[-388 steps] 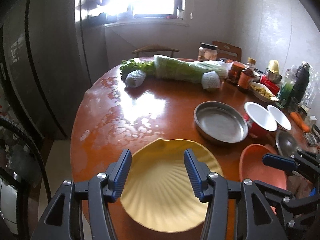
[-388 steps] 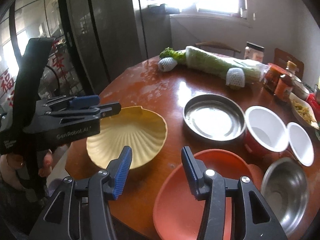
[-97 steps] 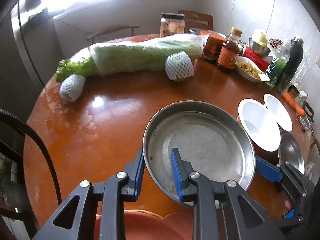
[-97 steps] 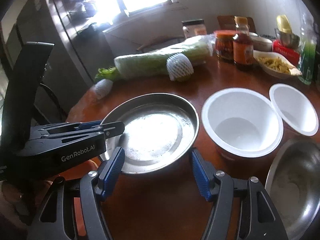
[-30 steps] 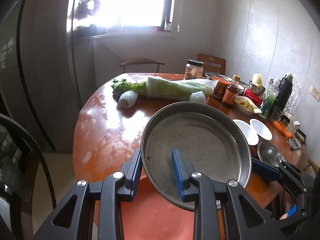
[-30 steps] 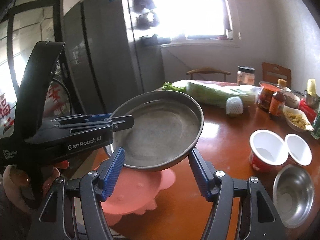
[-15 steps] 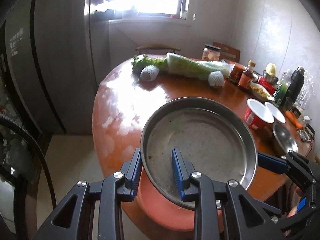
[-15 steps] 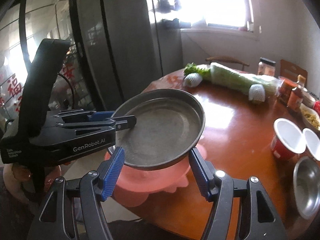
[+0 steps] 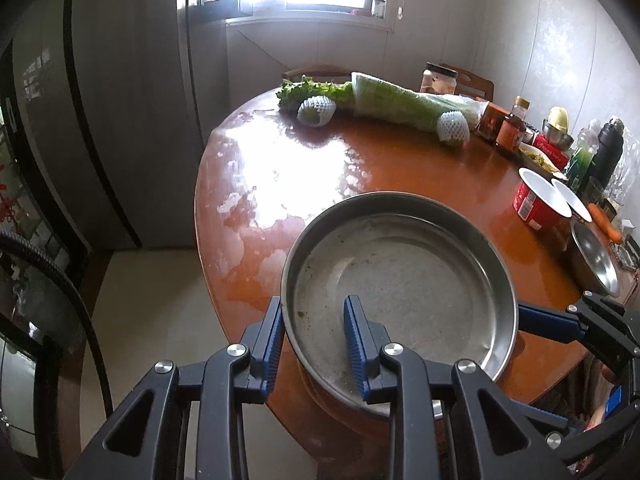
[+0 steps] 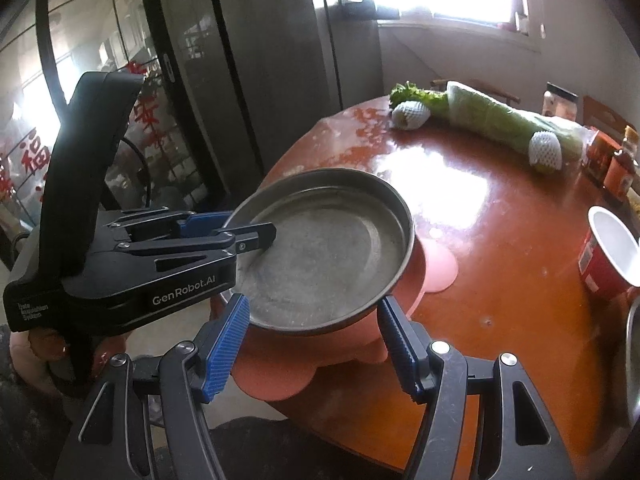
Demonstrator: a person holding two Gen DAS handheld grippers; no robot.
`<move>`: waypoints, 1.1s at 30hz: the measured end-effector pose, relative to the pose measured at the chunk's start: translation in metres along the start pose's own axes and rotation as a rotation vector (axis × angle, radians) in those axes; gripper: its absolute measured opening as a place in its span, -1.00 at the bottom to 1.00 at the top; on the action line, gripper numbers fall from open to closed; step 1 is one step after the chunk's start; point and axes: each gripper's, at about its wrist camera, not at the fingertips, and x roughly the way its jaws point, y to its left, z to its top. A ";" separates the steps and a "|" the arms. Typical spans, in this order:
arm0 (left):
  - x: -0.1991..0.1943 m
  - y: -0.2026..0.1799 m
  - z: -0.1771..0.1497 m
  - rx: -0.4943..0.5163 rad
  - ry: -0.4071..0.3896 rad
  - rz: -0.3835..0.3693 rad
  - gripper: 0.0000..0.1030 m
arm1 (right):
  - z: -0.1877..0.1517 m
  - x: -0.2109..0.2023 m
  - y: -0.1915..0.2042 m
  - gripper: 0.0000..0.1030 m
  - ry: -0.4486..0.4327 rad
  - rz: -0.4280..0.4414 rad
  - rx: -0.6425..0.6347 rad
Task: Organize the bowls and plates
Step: 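Lower the held steel tray onto the orange plate stack with the left tool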
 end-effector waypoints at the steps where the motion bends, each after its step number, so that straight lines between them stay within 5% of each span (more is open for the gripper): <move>1: 0.001 0.000 0.000 0.002 0.000 0.001 -0.43 | -0.001 0.000 0.000 0.32 0.002 -0.001 0.000; 9: 0.002 -0.003 -0.001 0.015 -0.005 0.002 -0.37 | -0.004 0.000 0.003 0.32 0.012 -0.010 -0.015; 18: 0.001 0.003 -0.004 -0.019 0.009 0.015 0.10 | -0.004 0.003 0.005 0.32 0.024 -0.032 -0.044; 33: 0.019 -0.007 -0.005 -0.037 0.053 -0.091 0.07 | -0.007 0.001 -0.005 0.35 0.031 -0.088 -0.049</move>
